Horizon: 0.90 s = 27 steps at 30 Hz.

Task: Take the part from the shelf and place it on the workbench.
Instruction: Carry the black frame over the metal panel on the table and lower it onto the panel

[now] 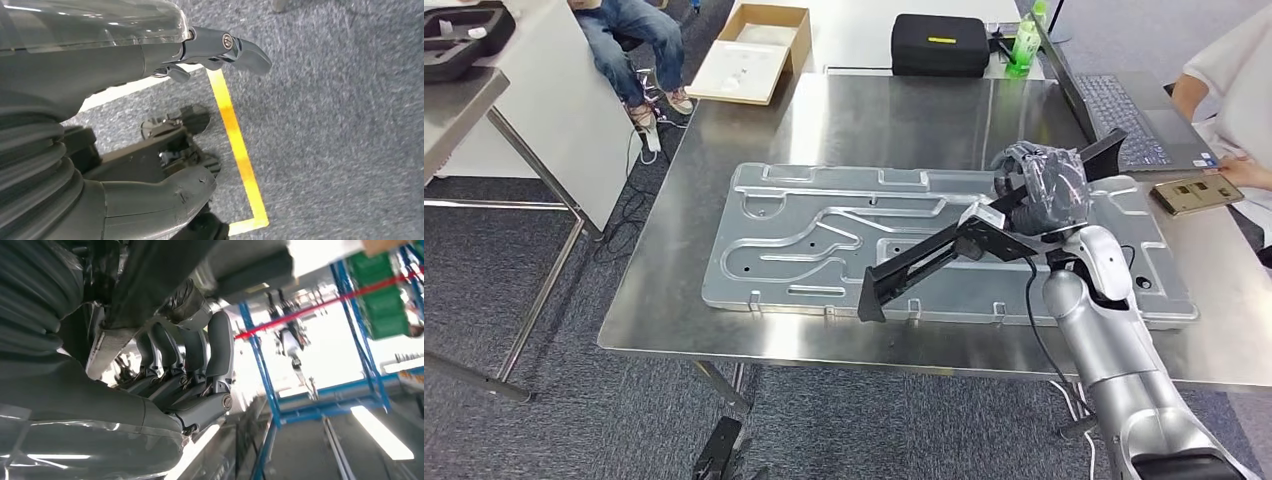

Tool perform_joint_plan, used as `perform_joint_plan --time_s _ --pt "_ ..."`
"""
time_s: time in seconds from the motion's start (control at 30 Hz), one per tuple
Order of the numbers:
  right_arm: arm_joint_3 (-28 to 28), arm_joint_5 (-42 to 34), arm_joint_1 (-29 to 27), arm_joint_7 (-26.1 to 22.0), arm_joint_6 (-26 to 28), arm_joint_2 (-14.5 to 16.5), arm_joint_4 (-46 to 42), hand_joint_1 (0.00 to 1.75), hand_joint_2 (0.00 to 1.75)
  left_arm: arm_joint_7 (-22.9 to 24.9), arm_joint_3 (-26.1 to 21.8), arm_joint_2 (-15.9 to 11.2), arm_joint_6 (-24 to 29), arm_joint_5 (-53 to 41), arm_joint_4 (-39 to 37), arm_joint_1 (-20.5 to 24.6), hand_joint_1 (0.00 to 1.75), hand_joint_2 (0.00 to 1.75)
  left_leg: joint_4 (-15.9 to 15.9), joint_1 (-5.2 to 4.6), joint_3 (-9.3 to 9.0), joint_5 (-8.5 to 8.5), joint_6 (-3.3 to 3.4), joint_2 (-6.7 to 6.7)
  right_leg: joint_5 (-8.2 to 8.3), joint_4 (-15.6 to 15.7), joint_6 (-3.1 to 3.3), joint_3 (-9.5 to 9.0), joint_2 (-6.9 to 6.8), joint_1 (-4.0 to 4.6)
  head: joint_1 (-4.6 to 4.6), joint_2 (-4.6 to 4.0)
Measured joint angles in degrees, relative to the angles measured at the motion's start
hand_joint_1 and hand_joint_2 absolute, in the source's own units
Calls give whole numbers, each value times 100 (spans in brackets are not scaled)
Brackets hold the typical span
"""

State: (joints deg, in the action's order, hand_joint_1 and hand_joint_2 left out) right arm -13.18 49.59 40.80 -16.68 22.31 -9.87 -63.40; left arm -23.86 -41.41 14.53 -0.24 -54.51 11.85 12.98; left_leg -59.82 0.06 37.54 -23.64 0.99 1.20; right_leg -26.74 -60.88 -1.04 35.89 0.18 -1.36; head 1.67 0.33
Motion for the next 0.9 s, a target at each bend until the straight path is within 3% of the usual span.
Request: perform_joint_plan --time_s 0.07,0.17,0.23,0.27,0.3,0.37,0.4,0.47,0.57,0.63,0.7,0.73,0.77,0.83,0.9 --pt "-43 29 131 51 -66 -12 114 175 175 1 -1 0 -19 6 0 -5 0 175 -160 12 67 -123 -53 -20 22 19 79 -10 -9 -12 -1 0" --pt "-78 84 324 163 -139 -31 319 175 175 9 -1 0 -61 12 0 -12 0 175 -1091 33 467 -603 -112 -61 26 28 144 -21 -28 -2 -1 0" --pt "-112 117 522 292 -400 -64 574 175 175 17 -1 -1 -107 16 0 -33 0 175 -1550 38 675 -717 -109 -73 25 27 150 -24 -28 16 -1 0" --pt "-145 130 672 356 -625 -91 742 175 175 20 -1 -1 -134 23 0 -41 0 175 -1489 35 644 -628 -90 -75 24 26 150 -28 -24 24 -1 0" --pt "-186 143 857 402 -862 -122 916 175 175 19 -1 -3 -162 32 0 -43 0 175 -1218 27 513 -456 -57 -75 23 26 150 -36 -20 32 -2 0" --pt "-290 175 1306 456 -1269 -192 1275 175 175 13 -1 -14 -206 50 0 -38 0 175 -457 -7 148 -137 38 -80 18 26 141 -42 -20 50 0 0" --pt "-347 193 1549 466 -1403 -225 1451 175 175 6 -1 -22 -224 54 0 -35 0 175 -191 -26 24 -61 73 -83 19 29 125 -32 -23 53 -1 0" --pt "-465 221 1984 475 -1569 -277 1766 175 175 -7 -1 -34 -256 58 0 -45 0 175 -13 -56 -51 -50 104 -83 33 52 70 -15 -30 47 0 0" --pt "-633 251 2406 469 -1683 -336 2067 175 175 -18 -2 -40 -293 67 0 -61 0 175 145 -26 -128 18 146 -88 -16 17 -22 -10 -30 44 3 0" --pt "-722 265 2596 462 -1717 -367 2191 87 175 -22 -3 -39 -308 72 0 -44 0 175 229 -2 -189 50 183 -99 -267 -439 -63 202 -21 36 3 0" --pt "-796 282 2679 461 -1726 -381 2293 0 175 -24 -3 -38 -310 55 0 -35 0 175 230 2 -206 38 211 -96 -522 -1120 -100 561 -15 23 3 0" --pt "-826 292 2682 462 -1723 -388 2333 0 175 -22 -3 -37 -301 32 0 -41 0 175 220 3 -211 26 213 -88 -534 -1315 -115 686 -16 12 3 0" --pt "-857 301 2678 461 -1719 -390 2365 0 175 -19 1 -35 -288 6 0 -50 0 175 202 6 -213 10 207 -79 -435 -1303 -127 716 -17 -3 4 0" --pt "-912 308 2675 450 -1703 -390 2408 0 175 -14 16 -28 -265 -23 0 -58 0 175 135 14 -214 -46 168 -64 -36 -706 -143 489 -21 -32 4 0" --pt "-949 305 2678 427 -1683 -386 2434 0 175 -17 27 -22 -272 7 0 -51 0 175 58 -1 -191 -106 106 -53 193 -106 -123 214 -12 -19 3 0"
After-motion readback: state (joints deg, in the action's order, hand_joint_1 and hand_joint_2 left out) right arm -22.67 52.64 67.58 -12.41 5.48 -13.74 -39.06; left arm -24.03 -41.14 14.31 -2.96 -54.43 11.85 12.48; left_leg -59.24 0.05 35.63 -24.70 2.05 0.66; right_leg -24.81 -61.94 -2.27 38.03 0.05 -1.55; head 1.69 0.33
